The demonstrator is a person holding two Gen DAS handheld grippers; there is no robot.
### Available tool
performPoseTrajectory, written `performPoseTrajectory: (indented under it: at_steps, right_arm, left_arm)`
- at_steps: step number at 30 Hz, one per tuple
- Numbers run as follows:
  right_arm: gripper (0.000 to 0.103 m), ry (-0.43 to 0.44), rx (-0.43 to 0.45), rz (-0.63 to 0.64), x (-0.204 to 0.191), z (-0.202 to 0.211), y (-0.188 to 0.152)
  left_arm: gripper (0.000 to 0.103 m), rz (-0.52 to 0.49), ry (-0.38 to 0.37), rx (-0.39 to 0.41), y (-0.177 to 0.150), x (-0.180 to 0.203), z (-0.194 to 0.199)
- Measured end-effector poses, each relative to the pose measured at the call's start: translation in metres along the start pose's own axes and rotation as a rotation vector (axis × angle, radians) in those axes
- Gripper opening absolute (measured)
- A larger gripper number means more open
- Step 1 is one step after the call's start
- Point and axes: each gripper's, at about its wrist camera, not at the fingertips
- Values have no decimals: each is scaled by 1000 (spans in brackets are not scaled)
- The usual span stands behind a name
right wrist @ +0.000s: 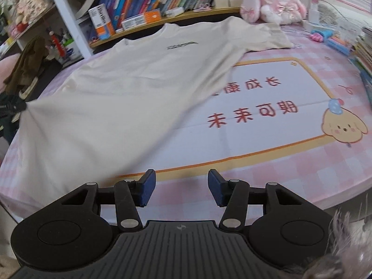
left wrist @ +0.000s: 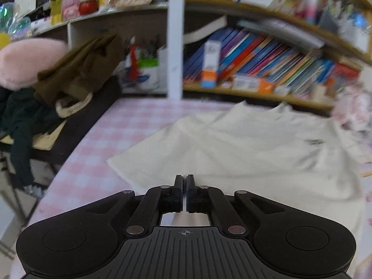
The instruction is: Fold clothes
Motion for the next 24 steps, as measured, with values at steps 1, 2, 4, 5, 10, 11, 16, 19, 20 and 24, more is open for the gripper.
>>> performPoseTrajectory:
  at_steps: [1,2,4,5,10,11,16,19,20,24]
  right_arm:
    - [47,-6,1,-6,2,-1,2]
    - [47,-11,3,-10,4,-2,4]
    - [46,-21,12,-7,7,-6,13]
    - [46,-24,16,-5,8,-9,18]
    - [45,-21,38,39,6,-29,53]
    - [45,-15,44,50,5,-34,62]
    - [43,-9,51,100,4,-70,102]
    - [38,6,22,100,6,-89,117]
    - [35,15,5,103,6,-93,120]
    - [21,48,-30,174,0,-104,120]
  left_arm:
    - [6,6,-9,-15,-2,-1,-2]
    - [9,8,-29,-13,-6,0,0]
    - [17,10,-63,1,-16,3,7]
    - [22,7,-71,-4,-22,6,10]
    - [50,6,-80,-62,-58,17,23]
    - [58,9,-77,-73,-64,18,24]
    - [66,52,-30,-142,-79,21,26]
    - [67,72,-6,-172,-80,22,22]
    - [67,77,-1,-182,-79,22,20]
    - [62,47,47,-209,-78,33,11]
Point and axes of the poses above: each gripper's, at about its wrist camera, not at the fingertips, and z roughly against the way its jaws point, x to its right, y to its top, and after that the axes turned 14 degrees about -z, right-handed
